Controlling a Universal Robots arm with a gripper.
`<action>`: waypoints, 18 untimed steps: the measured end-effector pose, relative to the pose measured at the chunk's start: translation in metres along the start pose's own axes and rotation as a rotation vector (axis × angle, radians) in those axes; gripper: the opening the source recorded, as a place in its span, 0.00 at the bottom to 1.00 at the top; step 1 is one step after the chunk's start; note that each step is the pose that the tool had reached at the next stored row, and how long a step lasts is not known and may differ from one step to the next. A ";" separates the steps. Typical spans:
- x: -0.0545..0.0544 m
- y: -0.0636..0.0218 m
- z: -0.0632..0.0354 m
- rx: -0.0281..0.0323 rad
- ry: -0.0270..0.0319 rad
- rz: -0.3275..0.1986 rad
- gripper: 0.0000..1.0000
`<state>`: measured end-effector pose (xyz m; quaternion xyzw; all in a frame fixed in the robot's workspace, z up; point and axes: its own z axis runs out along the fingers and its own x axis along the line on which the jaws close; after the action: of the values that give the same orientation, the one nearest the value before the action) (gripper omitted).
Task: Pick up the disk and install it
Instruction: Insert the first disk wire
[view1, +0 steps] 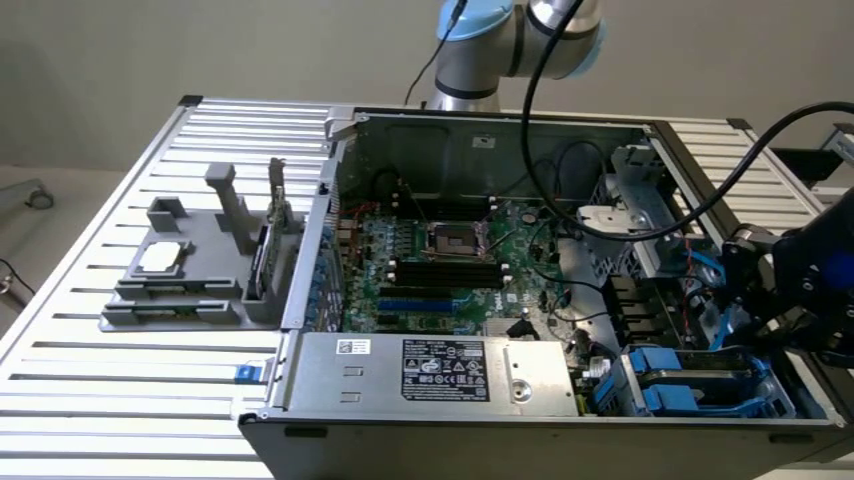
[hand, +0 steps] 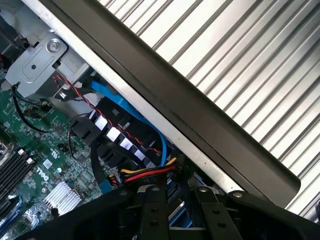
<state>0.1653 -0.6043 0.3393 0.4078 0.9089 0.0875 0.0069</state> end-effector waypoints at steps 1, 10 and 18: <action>0.000 0.0001 0.0000 0.0000 -0.0001 0.001 0.31; 0.000 0.0001 0.0001 0.0025 -0.0011 0.033 0.24; 0.000 0.0000 0.0001 0.0179 0.0031 0.115 0.24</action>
<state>0.1652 -0.6041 0.3392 0.4593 0.8846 0.0803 -0.0032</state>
